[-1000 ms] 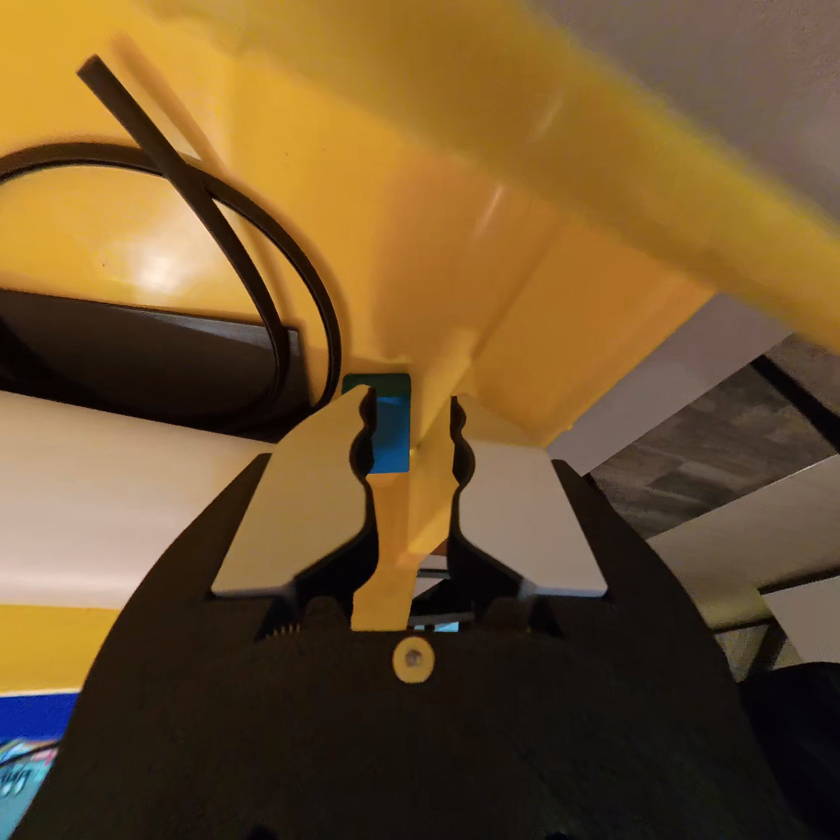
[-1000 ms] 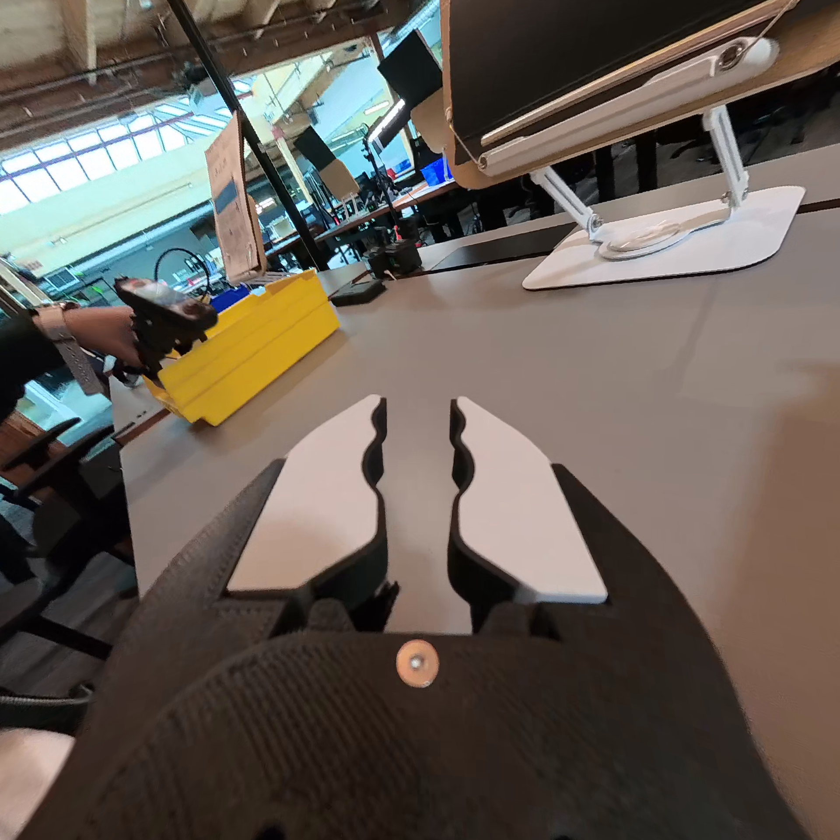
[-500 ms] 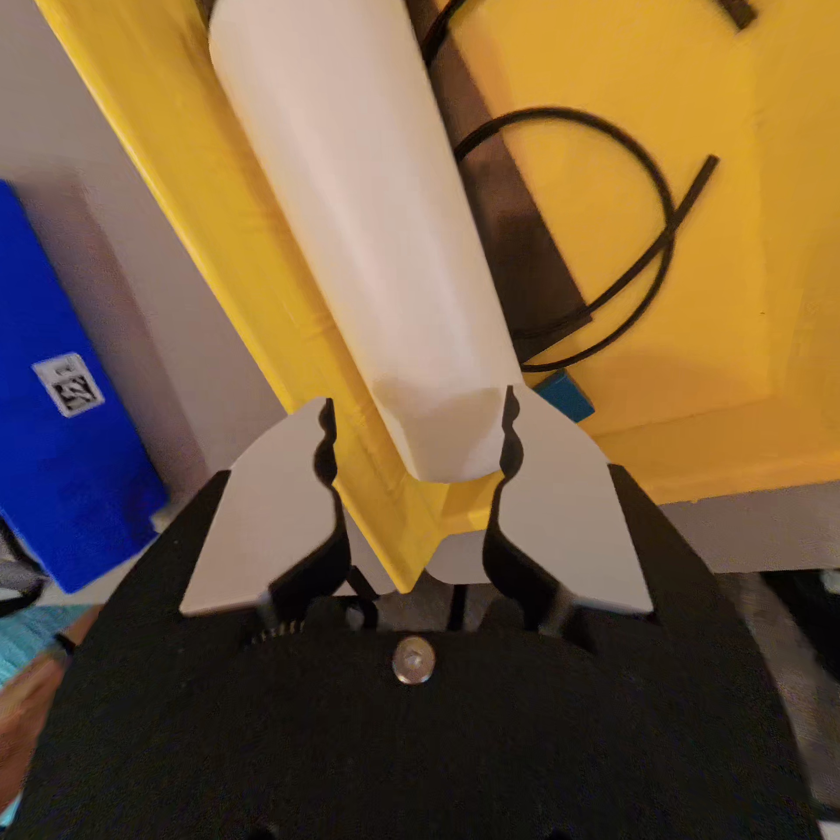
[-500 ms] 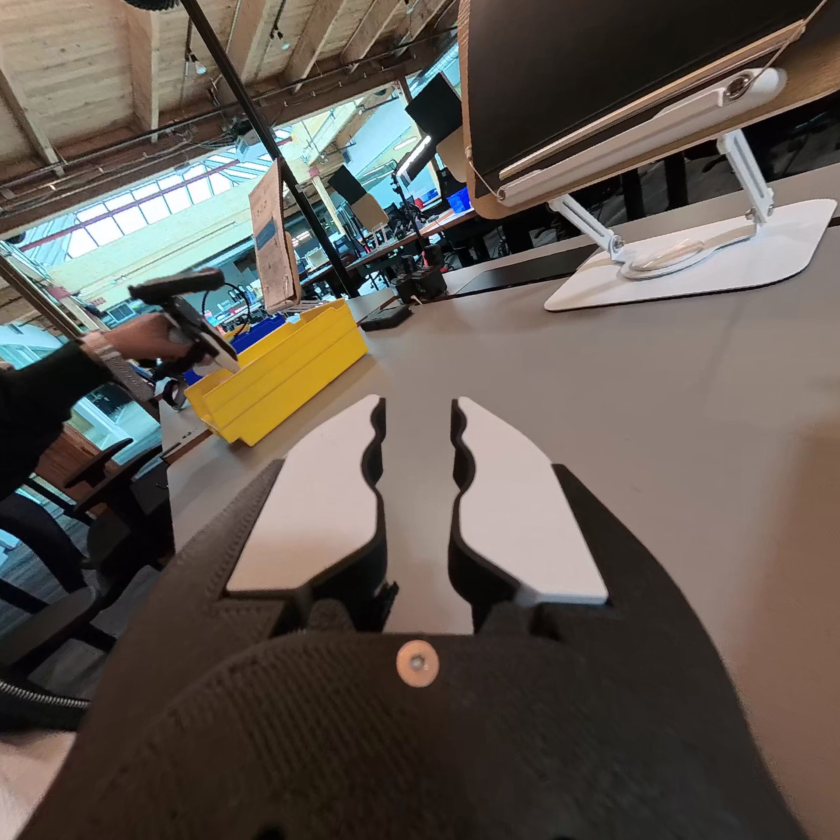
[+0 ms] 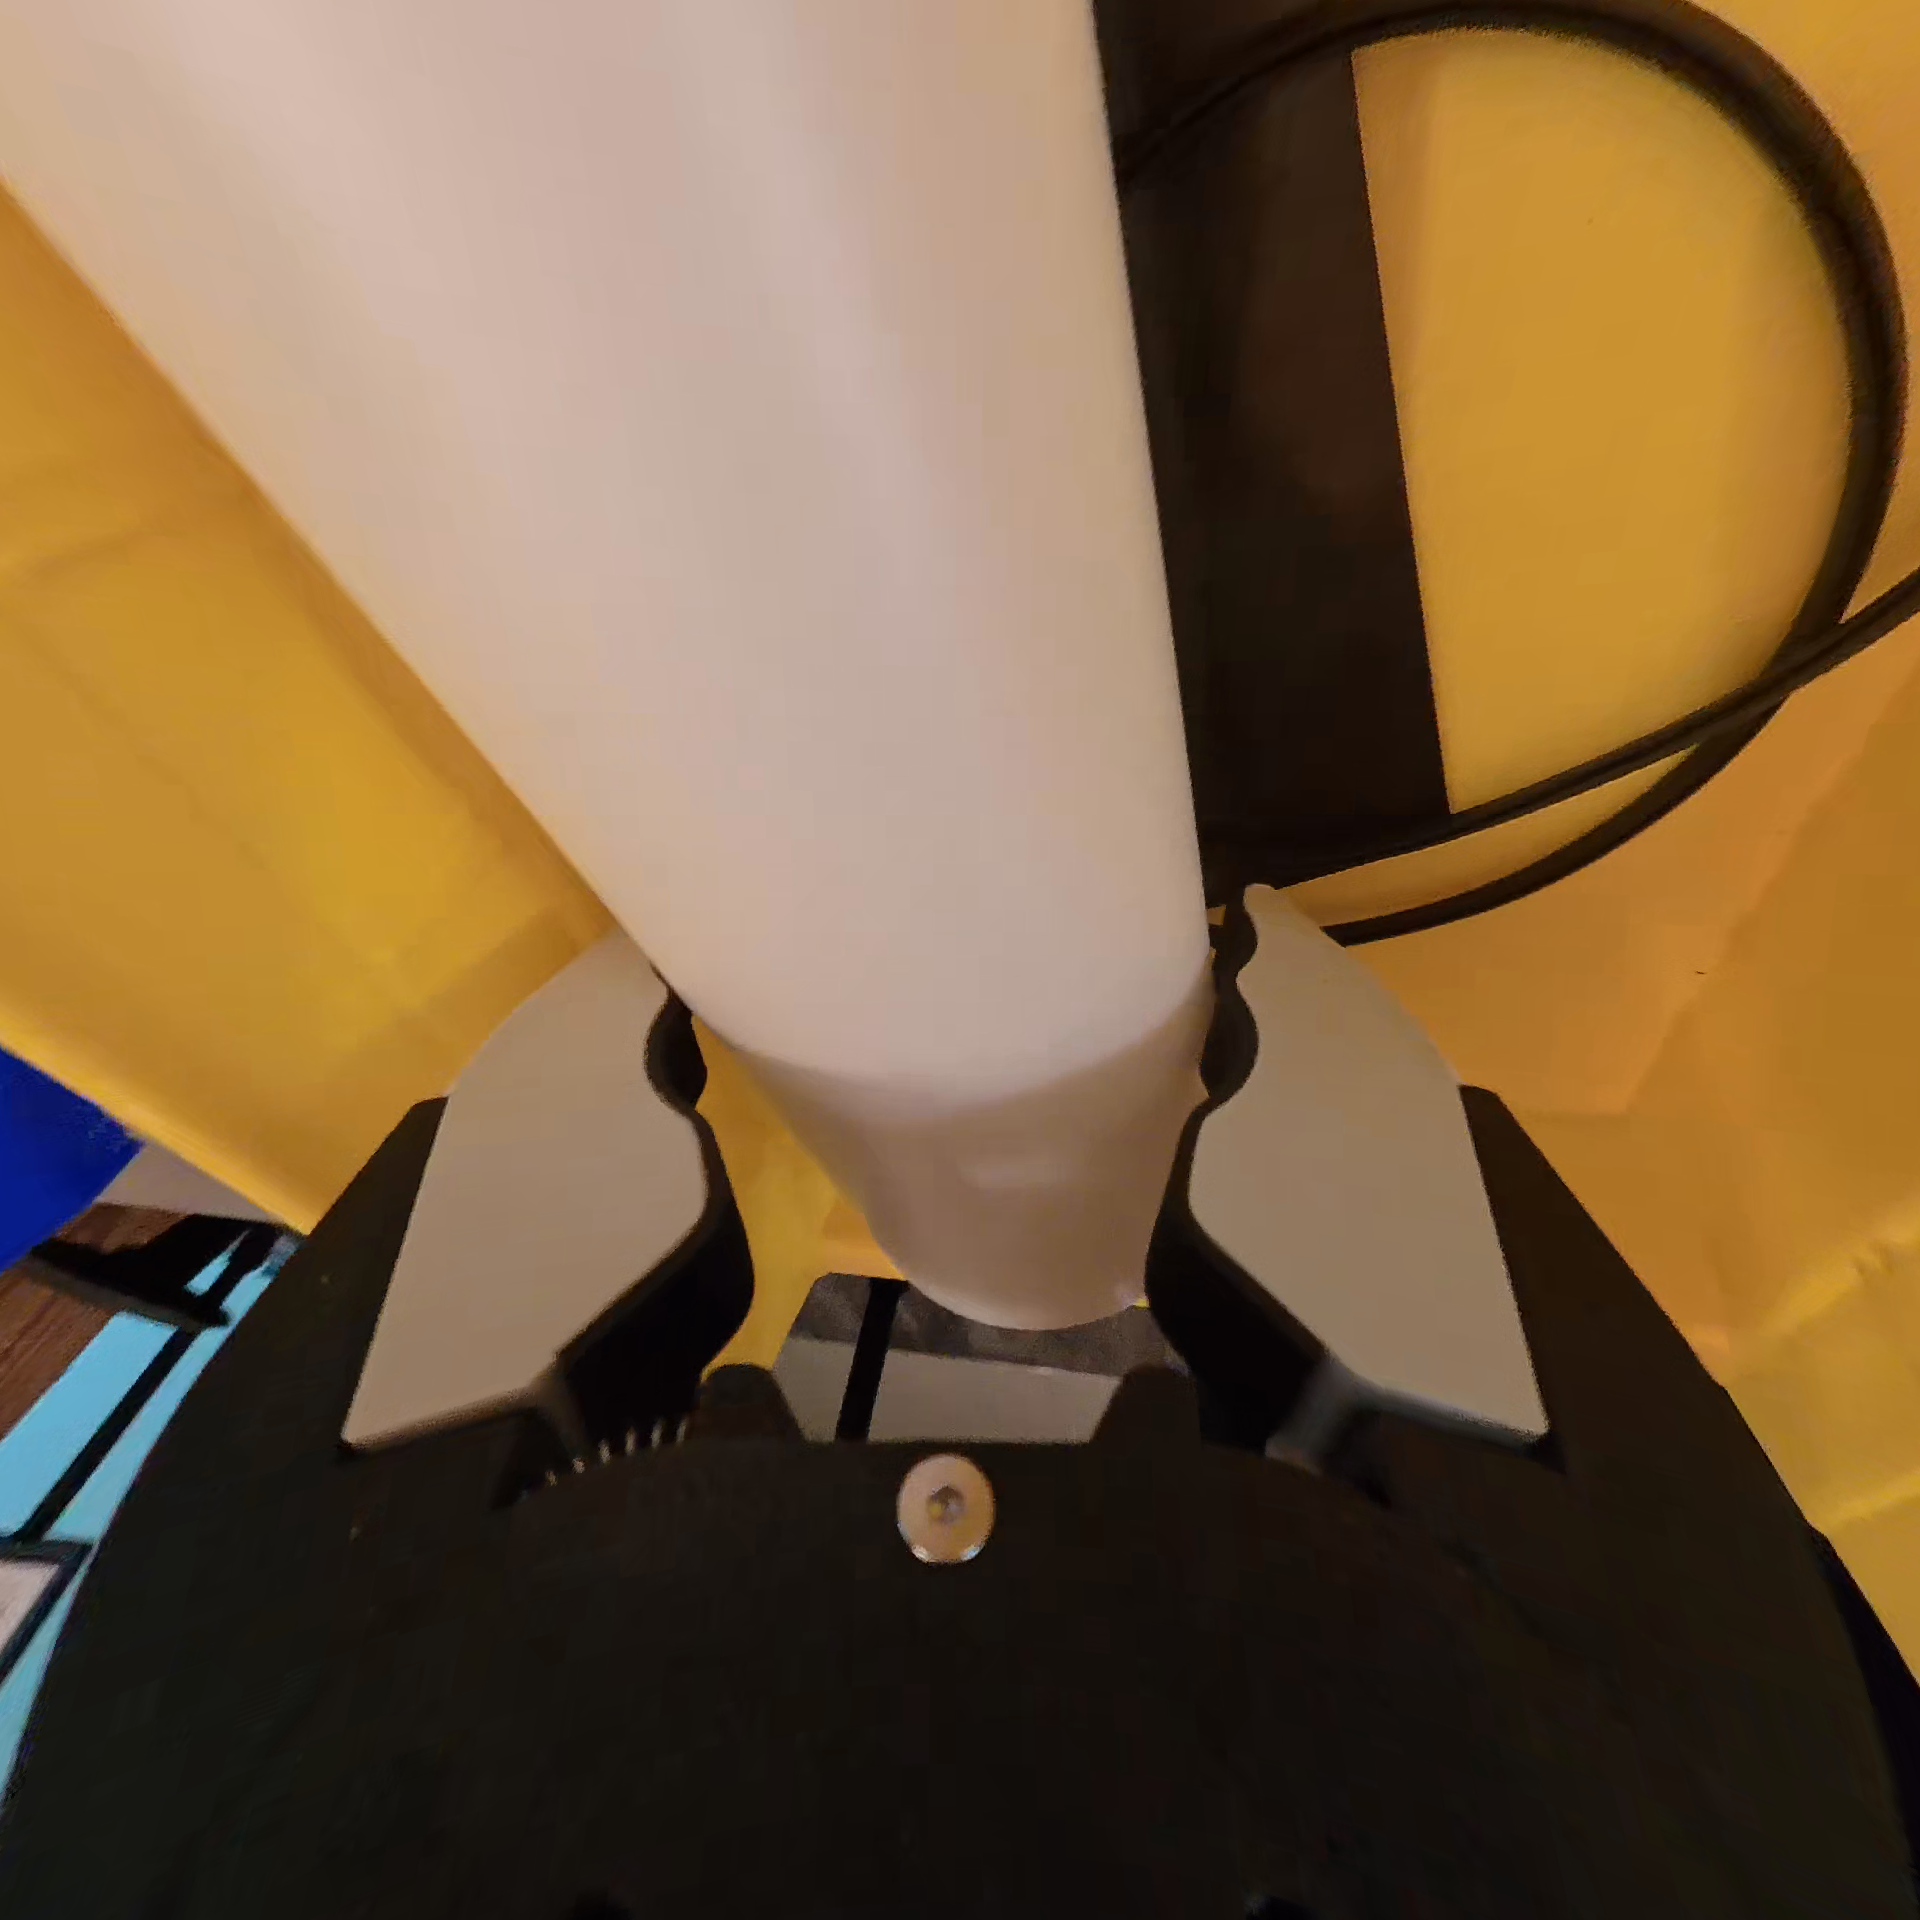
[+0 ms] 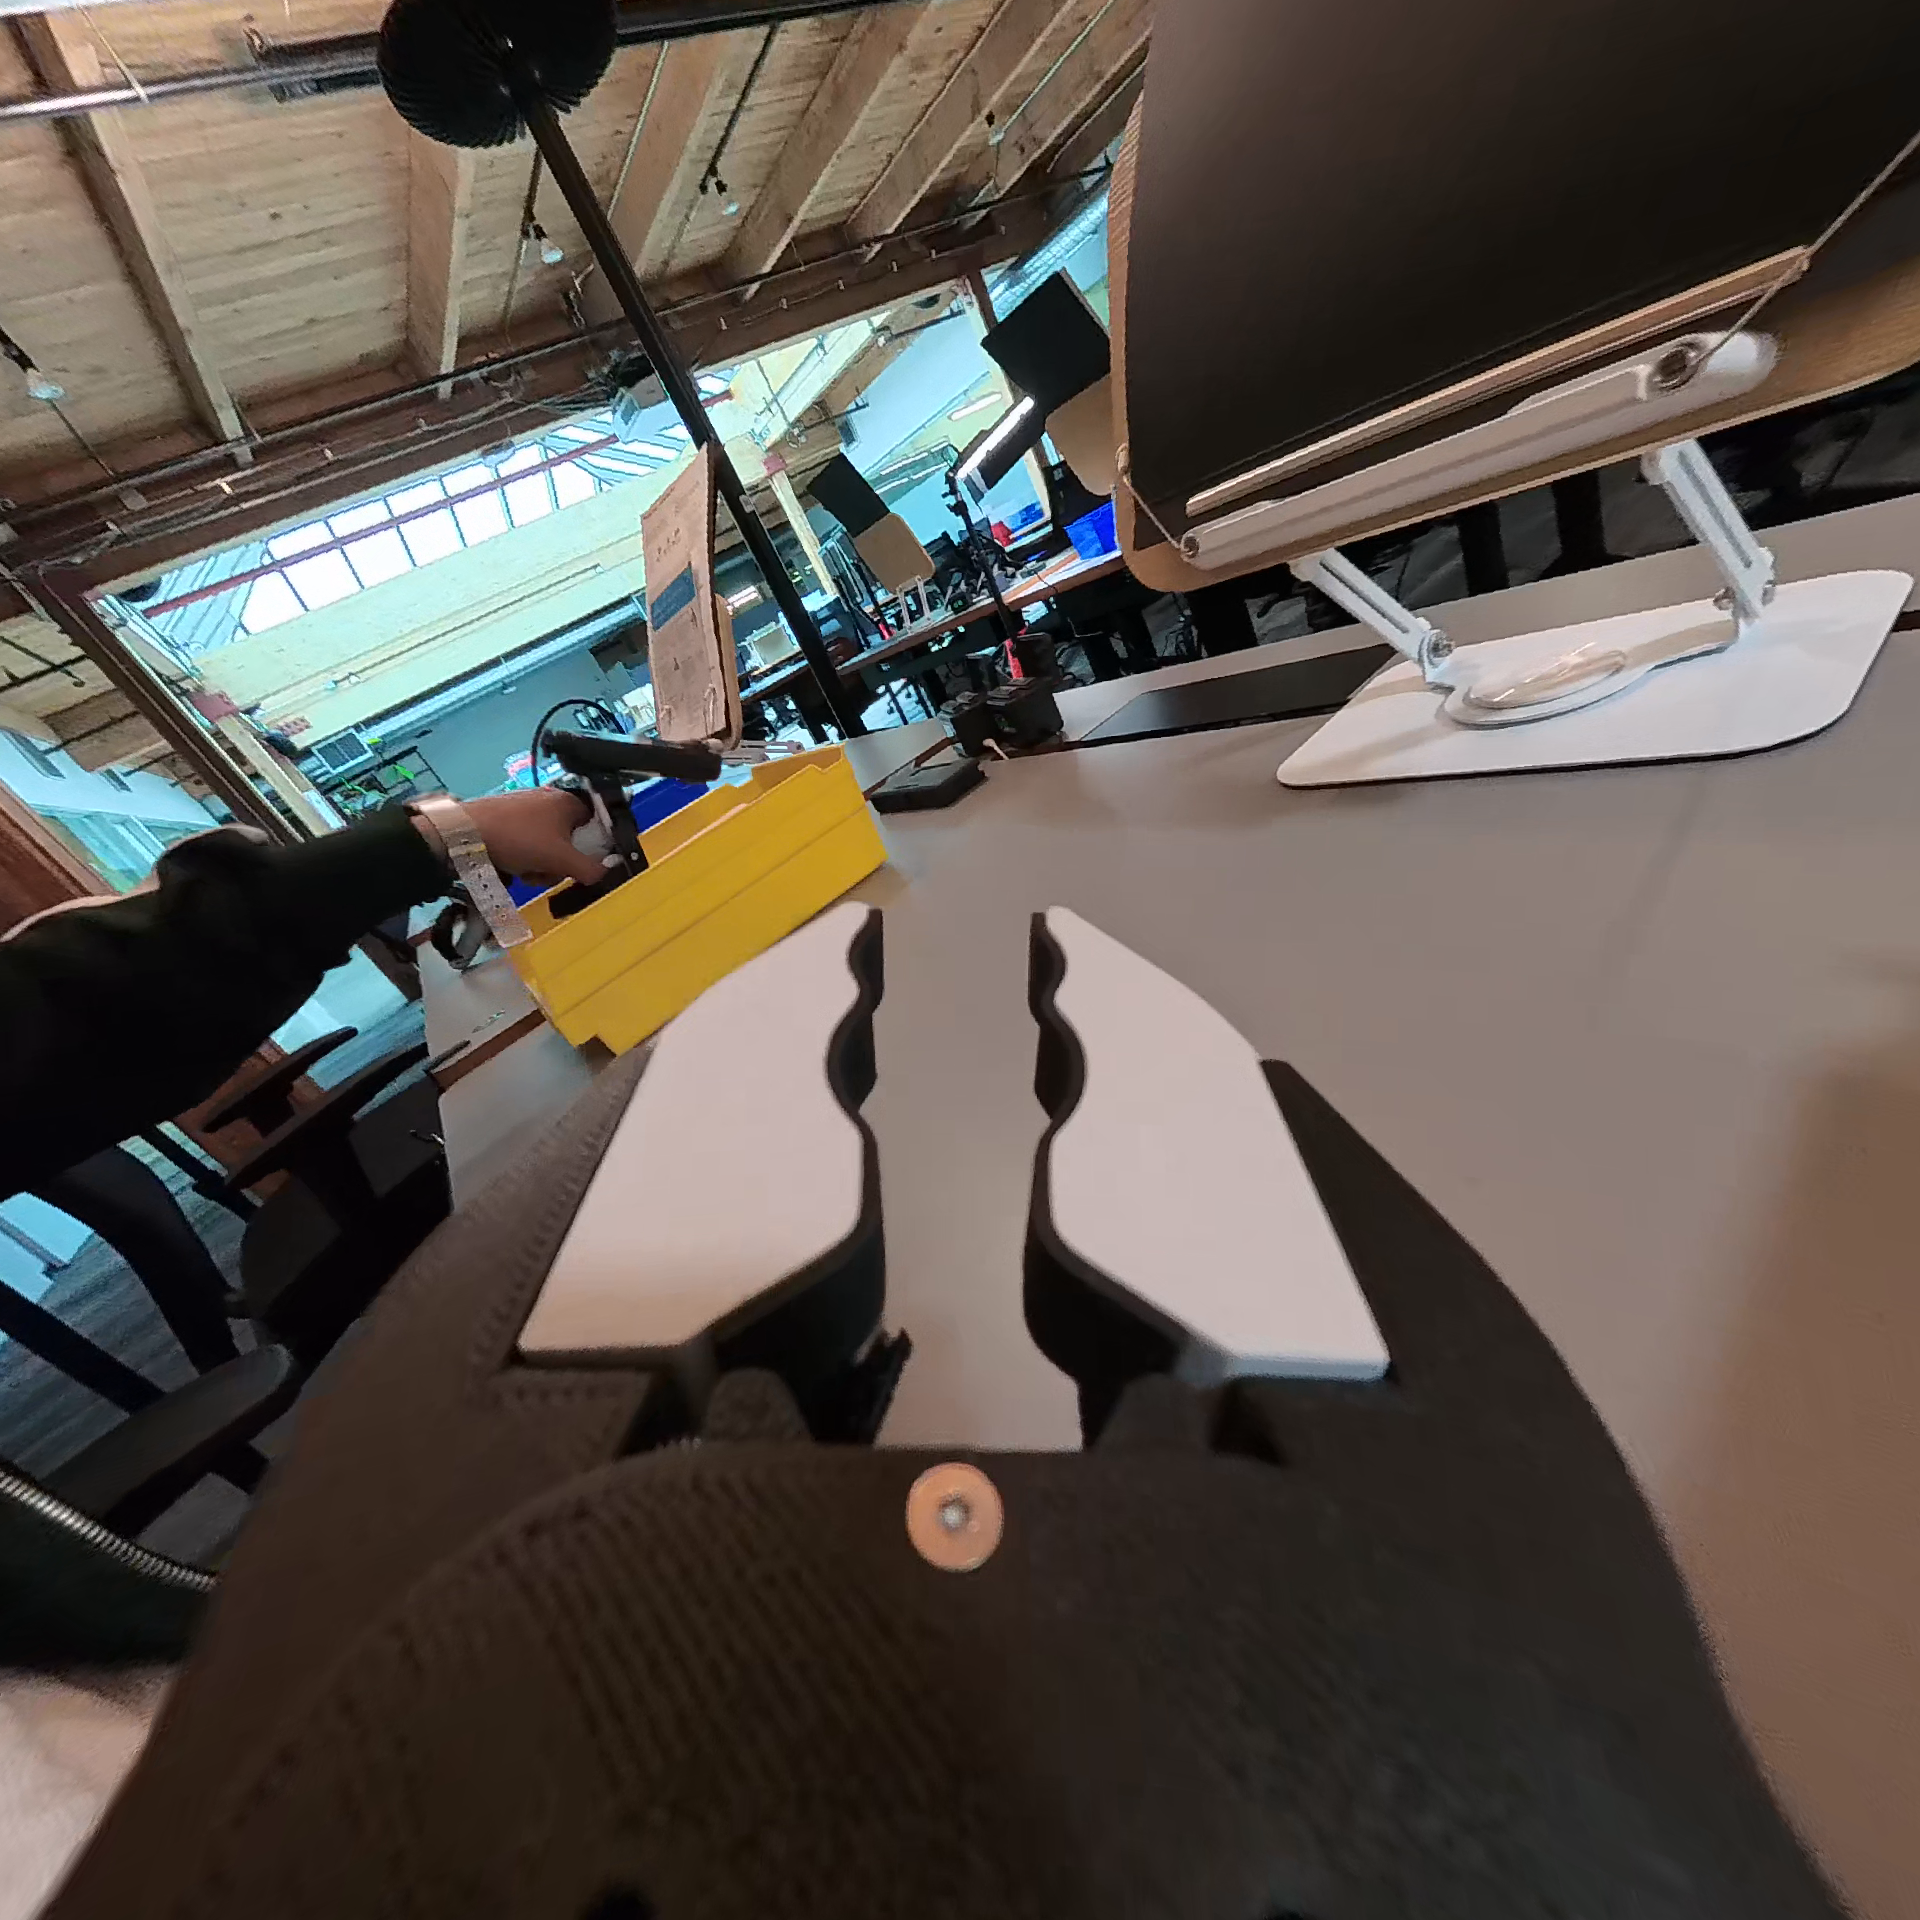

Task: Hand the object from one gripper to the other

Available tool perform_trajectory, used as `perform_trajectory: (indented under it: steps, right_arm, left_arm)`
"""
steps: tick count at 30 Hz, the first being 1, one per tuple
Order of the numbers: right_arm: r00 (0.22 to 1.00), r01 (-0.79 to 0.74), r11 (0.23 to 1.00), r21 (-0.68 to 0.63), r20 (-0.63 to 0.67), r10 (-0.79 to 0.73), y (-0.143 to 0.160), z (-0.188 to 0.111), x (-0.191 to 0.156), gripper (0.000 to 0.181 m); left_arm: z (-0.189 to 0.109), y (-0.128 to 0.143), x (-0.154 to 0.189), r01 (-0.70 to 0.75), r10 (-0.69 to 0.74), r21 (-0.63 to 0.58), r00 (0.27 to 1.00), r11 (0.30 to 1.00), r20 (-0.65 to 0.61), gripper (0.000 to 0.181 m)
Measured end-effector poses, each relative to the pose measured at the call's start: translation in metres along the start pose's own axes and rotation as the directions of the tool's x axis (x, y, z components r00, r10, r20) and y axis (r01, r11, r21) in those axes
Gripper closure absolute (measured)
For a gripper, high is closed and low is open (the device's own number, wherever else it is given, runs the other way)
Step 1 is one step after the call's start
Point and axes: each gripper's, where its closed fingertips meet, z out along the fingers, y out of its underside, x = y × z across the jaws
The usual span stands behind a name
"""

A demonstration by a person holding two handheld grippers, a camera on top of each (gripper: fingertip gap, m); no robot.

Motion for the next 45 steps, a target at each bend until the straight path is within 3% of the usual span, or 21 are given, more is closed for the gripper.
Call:
perform_trajectory:
  steps: [4, 7, 12, 17, 20, 23, 26, 30, 34, 37, 40, 45]
  right_arm:
    - [0.999, -0.043, 0.999, 0.020, 0.008, 0.043, -0.004, -0.002, 0.005, 0.155]
    - [0.995, -0.093, 0.995, 0.029, 0.029, 0.092, -0.005, -0.002, 0.005, 0.154]
    - [0.990, -0.125, 0.992, 0.036, 0.067, 0.122, -0.006, 0.000, -0.002, 0.153]
    - [0.990, -0.086, 0.996, -0.014, 0.113, 0.087, 0.002, 0.011, -0.021, 0.152]
    - [0.985, -0.064, 0.997, -0.044, 0.156, 0.070, 0.006, 0.020, -0.036, 0.152]
    - [0.978, -0.038, 0.998, -0.059, 0.205, 0.050, 0.006, 0.030, -0.053, 0.152]
    - [0.965, -0.019, 0.997, -0.073, 0.261, 0.038, 0.001, 0.049, -0.072, 0.150]
    - [0.943, -0.006, 0.993, -0.118, 0.328, 0.045, -0.006, 0.090, -0.103, 0.128]
    - [0.924, -0.008, 0.998, -0.062, 0.381, 0.031, -0.038, 0.130, -0.131, 0.098]
    - [0.922, -0.069, 0.998, -0.009, 0.380, 0.067, -0.074, 0.144, -0.128, 0.088]
    - [0.895, -0.213, 0.977, 0.027, 0.406, 0.184, -0.107, 0.136, -0.116, 0.083]
    - [0.861, -0.272, 0.962, -0.010, 0.445, 0.248, -0.119, 0.115, -0.112, 0.084]
  left_arm:
    - [-0.017, 0.002, 0.004, 0.070, -0.049, 0.155, 0.990, 0.985, -0.136, 0.091]
    - [-0.037, 0.009, 0.014, 0.152, -0.060, 0.256, 0.940, 0.955, -0.336, 0.093]
    - [-0.085, 0.020, 0.036, 0.373, 0.025, 0.385, 0.689, 0.844, -0.724, 0.095]
    - [-0.112, 0.033, 0.048, 0.505, 0.146, 0.460, 0.542, 0.730, -0.828, 0.095]
    - [-0.143, 0.041, 0.056, 0.604, 0.271, 0.472, 0.398, 0.642, -0.877, 0.095]
    - [-0.188, 0.054, 0.079, 0.660, 0.446, 0.475, 0.229, 0.582, -0.865, 0.096]
    - [-0.220, 0.061, 0.123, 0.629, 0.573, 0.538, 0.174, 0.561, -0.801, 0.095]
    - [-0.255, 0.060, 0.200, 0.611, 0.718, 0.596, 0.065, 0.521, -0.693, 0.096]
    - [-0.274, 0.056, 0.287, 0.578, 0.800, 0.626, -0.078, 0.523, -0.595, 0.096]
    - [-0.277, 0.056, 0.345, 0.548, 0.828, 0.654, -0.141, 0.522, -0.543, 0.096]
    - [-0.276, 0.059, 0.390, 0.533, 0.845, 0.673, -0.177, 0.513, -0.504, 0.096]
    - [-0.262, 0.063, 0.444, 0.472, 0.894, 0.768, -0.110, 0.432, -0.435, 0.096]
